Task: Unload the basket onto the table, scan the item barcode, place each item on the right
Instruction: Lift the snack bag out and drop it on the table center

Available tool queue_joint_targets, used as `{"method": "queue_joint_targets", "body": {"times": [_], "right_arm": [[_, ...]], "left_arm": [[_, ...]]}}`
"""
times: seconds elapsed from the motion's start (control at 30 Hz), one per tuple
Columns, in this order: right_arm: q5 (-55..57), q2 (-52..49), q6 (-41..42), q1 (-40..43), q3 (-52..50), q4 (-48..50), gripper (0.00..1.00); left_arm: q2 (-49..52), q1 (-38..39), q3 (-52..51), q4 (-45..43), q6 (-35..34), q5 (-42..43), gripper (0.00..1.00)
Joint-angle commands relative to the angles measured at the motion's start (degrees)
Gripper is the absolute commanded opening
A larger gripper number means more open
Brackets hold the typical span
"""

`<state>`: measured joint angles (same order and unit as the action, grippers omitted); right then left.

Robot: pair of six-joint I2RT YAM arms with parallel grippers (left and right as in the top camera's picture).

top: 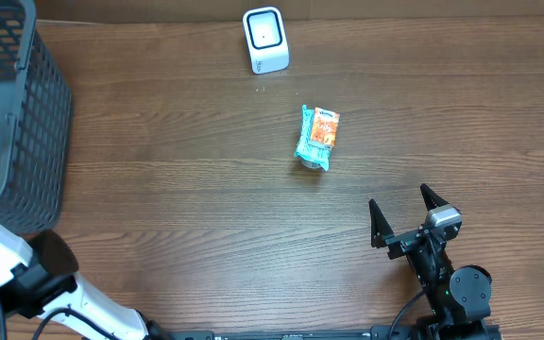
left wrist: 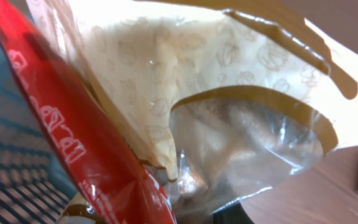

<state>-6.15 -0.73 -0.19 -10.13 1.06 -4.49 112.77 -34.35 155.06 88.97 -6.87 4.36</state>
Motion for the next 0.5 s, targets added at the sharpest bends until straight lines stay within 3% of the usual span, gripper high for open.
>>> {"method": "queue_joint_targets", "body": {"times": [0.0,0.33,0.47], "right_arm": [[0.0,0.6,0.2,0.3,-0.6,0.3,1.00],[0.0,0.6,0.2,0.3,-0.6,0.3,1.00],[0.0,0.6,0.2,0.3,-0.6,0.3,1.00]], "left_arm": [[-0.1,4.7,0.1,4.7,-4.3,2.9,0.04],[0.3,21.0,-11.2,7.8,-6.9,2.4,0.04],[0.3,27.8,-19.7,6.9,-12.9,-1.6,0.04]]}}
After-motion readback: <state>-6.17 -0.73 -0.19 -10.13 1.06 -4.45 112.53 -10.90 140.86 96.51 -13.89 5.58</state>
